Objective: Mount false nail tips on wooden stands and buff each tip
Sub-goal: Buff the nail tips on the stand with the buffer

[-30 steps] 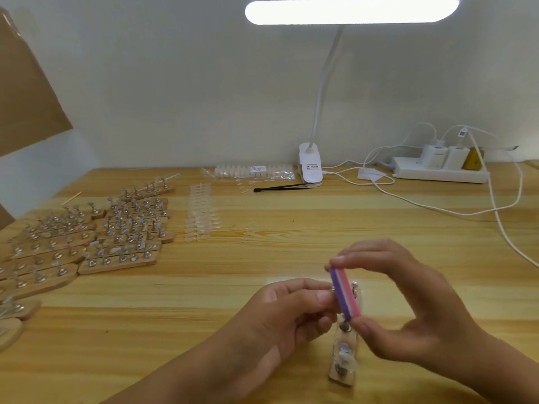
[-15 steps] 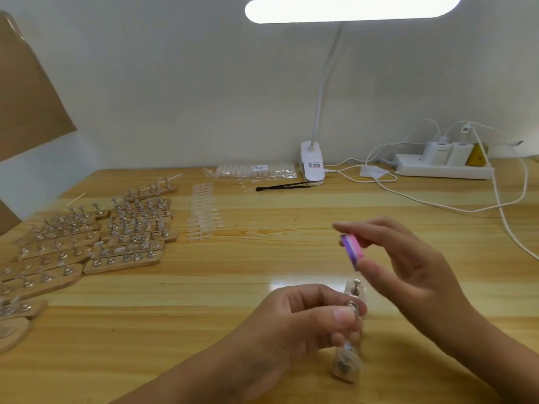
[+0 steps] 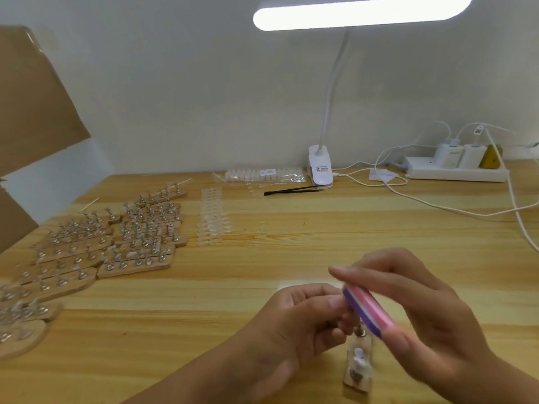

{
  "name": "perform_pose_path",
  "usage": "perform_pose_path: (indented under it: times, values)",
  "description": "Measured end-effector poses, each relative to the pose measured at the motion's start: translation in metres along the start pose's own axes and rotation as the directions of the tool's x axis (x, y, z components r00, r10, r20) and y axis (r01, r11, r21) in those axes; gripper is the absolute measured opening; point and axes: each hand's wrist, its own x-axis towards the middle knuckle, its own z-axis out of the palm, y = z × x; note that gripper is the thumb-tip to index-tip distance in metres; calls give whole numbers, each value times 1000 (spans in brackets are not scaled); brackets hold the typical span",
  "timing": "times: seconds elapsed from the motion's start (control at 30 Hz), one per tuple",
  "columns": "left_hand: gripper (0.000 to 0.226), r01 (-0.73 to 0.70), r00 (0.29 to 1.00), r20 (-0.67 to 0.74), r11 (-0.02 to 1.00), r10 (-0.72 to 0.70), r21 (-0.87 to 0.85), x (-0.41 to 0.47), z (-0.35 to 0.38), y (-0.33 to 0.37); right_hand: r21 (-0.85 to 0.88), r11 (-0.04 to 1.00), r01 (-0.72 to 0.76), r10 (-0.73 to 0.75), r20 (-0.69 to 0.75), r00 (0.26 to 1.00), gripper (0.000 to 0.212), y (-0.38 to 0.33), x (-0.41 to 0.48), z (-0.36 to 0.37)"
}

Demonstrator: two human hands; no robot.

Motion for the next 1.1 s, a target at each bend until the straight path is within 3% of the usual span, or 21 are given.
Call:
perform_pose_path:
  times: [0.13, 0.27, 0.33, 0.4, 0.53, 0.67, 0.77, 0.9, 1.0, 1.1]
  values:
    - [16, 10, 1000, 16, 1000, -10, 25, 0, 6, -3, 171, 963, -207, 220, -59, 974, 36, 5, 3, -7]
    - [31, 12, 1000, 9, 1000, -12, -19, 5, 2, -5, 95, 994, -48, 53, -53, 997, 39, 0, -3, -3]
    - [36, 17, 999, 27, 999, -16, -31, 4, 3, -5, 83, 989, -119, 121, -16, 993, 37, 3, 0, 0]
    - [26, 27, 999, 20, 999, -26, -39, 5, 3, -8, 124, 972, -199, 204, -27, 979, 35, 2, 3, -3]
    - [36, 26, 1000, 6, 995, -25, -99, 7, 2, -7, -10, 1000, -5, 4, -42, 999, 39, -3, -1, -1]
    - [45, 47, 999, 24, 992, -44, -117, 7, 0, -9, 112, 967, -229, 237, -62, 970, 37, 3, 2, -1]
    - [45, 50, 999, 25, 987, -46, -152, 8, -1, -9, 12, 998, -58, 58, -61, 996, 40, -3, 0, -2]
    - [55, 52, 998, -17, 981, -56, -186, 9, -1, -11, 86, 973, -213, 219, -63, 974, 29, 1, 2, -1]
    - [64, 37, 997, -54, 976, -50, -214, 11, -4, -12, 33, 999, -6, 9, -89, 996, 26, -7, 1, 2]
    - [54, 26, 994, -96, 965, -52, -262, 12, -4, -11, 85, 995, -47, 52, -62, 997, 27, -2, -2, 7]
